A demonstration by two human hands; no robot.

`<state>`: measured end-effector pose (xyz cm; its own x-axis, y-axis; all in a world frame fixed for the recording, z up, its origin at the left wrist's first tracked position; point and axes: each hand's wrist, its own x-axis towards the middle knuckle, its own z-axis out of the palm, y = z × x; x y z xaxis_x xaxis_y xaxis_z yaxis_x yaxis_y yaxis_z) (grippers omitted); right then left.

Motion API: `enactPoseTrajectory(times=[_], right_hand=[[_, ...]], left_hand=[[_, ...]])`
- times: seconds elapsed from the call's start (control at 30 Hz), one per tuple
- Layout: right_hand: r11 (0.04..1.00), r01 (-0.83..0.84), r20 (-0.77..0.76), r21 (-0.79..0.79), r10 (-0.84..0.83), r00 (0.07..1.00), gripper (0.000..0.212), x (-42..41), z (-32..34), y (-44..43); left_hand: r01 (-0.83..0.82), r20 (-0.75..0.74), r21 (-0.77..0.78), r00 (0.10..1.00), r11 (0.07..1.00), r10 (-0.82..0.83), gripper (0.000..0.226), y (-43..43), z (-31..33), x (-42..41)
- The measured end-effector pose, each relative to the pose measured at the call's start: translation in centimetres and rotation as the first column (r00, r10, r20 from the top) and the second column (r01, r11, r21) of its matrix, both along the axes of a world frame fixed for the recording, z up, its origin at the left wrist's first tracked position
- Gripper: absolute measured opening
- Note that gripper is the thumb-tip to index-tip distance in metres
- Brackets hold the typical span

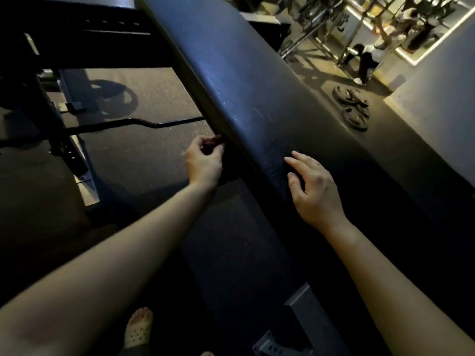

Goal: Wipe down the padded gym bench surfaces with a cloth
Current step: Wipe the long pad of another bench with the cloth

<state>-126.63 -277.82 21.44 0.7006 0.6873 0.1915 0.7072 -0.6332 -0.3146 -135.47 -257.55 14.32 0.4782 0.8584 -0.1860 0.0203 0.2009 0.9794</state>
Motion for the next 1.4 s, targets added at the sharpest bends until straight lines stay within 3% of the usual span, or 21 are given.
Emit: enactPoseTrajectory(times=[0.27, 0.37, 0.5, 0.6, 0.73, 0.87, 0.97, 1.17, 1.3, 1.4], right_hand=[[0.999, -0.044, 0.013, 0.015, 0.043, 0.999, 0.052, 0.3, -0.6, -0.4], [0.999, -0.040, 0.006, 0.024, 0.040, 0.999, 0.054, 0.5, -0.5, -0.4], [0.998, -0.051, 0.017, 0.030, 0.051, 0.999, 0.053, 0.5, -0.6, -0.5], [0.998, -0.050, 0.026, 0.034, 0.049, 0.998, 0.045, 0.7, -0.6, -0.5], [1.000, -0.031, 0.061, 0.003, 0.031, 0.998, 0.046, 0.4, -0.5, -0.2], [0.998, -0.055, 0.108, -0.034, 0.058, 0.992, 0.026, 1.7, 0.7, 2.0], [0.999, -0.041, 0.111, -0.019, 0.043, 0.993, 0.021, 2.5, 1.2, 4.8], [0.998, -0.012, 0.202, 0.066, -0.001, 0.979, 0.008, 3.5, -0.2, 6.3], [0.997, -0.013, 0.211, 0.073, -0.003, 0.977, 0.009, 3.4, -0.4, 6.4], [0.997, -0.007, 0.211, 0.074, -0.009, 0.977, 0.010, 3.4, -0.5, 6.4]], left_hand=[[0.147, 0.169, -0.019, 0.975, 0.989, -0.142, 0.013, -18.2, 0.8, -7.2], [0.079, 0.160, 0.088, 0.983, 0.993, -0.093, 0.023, -14.9, 0.7, -5.0], [-0.097, 0.062, 0.072, 0.994, 0.993, 0.093, 0.028, -4.9, 0.1, 0.1], [-0.150, 0.073, 0.045, 0.987, 0.988, 0.146, 0.025, -5.0, -0.1, 0.6], [0.081, 0.137, 0.001, 0.987, 0.997, -0.080, 0.012, -11.1, -0.8, -3.7], [0.224, 0.106, 0.084, 0.967, 0.971, -0.232, 0.016, -5.1, -0.7, -3.1], [0.112, 0.065, 0.153, 0.990, 0.982, -0.123, 0.016, 2.1, 1.1, 0.3], [-0.041, -0.003, 0.042, 0.999, 0.998, 0.041, 0.014, 14.0, 2.9, 4.3], [0.028, 0.054, -0.024, 0.998, 0.999, -0.027, 0.029, 16.2, 2.6, 5.6], [-0.075, 0.059, -0.010, 0.995, 0.997, 0.075, 0.032, 15.9, 2.1, 5.7]])
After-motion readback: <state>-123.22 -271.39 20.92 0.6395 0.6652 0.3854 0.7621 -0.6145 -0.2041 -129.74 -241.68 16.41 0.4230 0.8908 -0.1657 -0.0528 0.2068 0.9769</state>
